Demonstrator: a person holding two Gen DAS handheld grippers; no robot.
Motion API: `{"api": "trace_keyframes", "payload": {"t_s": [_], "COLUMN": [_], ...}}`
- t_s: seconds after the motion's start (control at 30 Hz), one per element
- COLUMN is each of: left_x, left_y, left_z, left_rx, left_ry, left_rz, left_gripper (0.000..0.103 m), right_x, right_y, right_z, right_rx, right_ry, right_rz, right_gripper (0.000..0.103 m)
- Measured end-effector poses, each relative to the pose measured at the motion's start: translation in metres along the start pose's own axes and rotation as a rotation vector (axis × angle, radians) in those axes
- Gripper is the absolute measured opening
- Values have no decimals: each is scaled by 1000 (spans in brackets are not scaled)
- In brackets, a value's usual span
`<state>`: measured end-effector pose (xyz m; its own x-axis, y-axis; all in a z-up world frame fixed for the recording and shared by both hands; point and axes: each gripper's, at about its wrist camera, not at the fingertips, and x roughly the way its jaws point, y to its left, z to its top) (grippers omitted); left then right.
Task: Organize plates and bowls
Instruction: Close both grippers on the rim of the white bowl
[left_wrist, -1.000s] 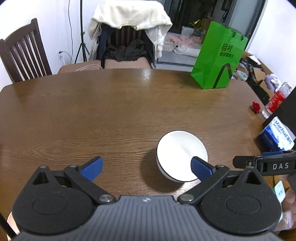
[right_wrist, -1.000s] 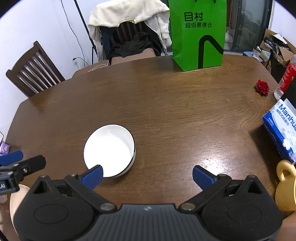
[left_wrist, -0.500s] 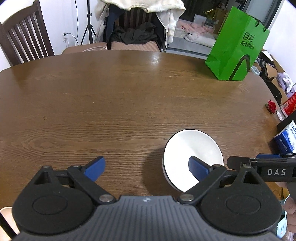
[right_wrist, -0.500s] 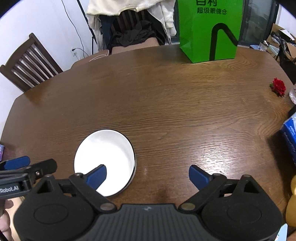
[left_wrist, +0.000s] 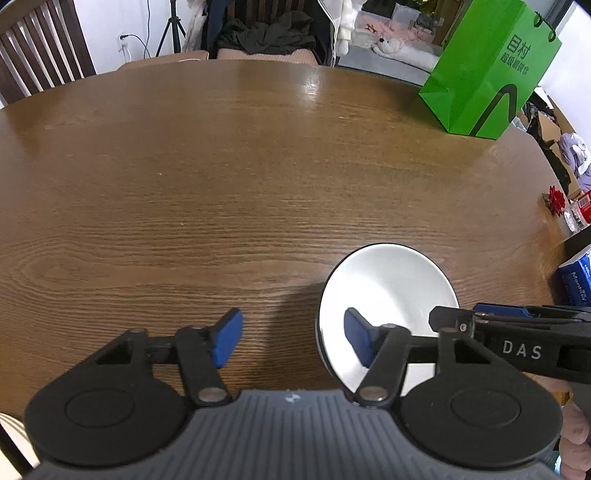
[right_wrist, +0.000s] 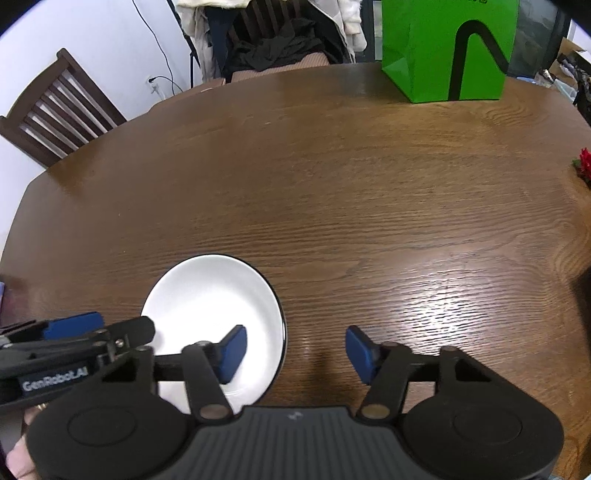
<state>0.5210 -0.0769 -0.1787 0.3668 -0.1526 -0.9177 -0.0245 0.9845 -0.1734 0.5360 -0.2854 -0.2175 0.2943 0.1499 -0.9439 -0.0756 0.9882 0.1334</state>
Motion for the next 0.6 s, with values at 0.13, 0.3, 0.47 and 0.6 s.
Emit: {"api": "trace_keyframes", "payload": {"t_s": [0.13, 0.3, 0.47, 0.6], "left_x": [8, 15, 18, 18], "left_y": [-2, -1, -1, -2], "left_z": [2, 3, 4, 4], "left_rx": [-7, -14, -19, -21], "left_ry": [25, 45, 58, 59], "left_rz": [-5, -8, -24, -44], "left_gripper": [46, 37, 25, 16], "right_x": [8, 16, 22, 25], "right_y": [2, 5, 6, 7], "right_z": [2, 5, 6, 5], "right_rx": [1, -3, 3, 5], "right_ry": [13, 29, 44, 49], "right_rz": [-1, -5, -10, -16], "right_gripper": [42, 31, 18, 11]}}
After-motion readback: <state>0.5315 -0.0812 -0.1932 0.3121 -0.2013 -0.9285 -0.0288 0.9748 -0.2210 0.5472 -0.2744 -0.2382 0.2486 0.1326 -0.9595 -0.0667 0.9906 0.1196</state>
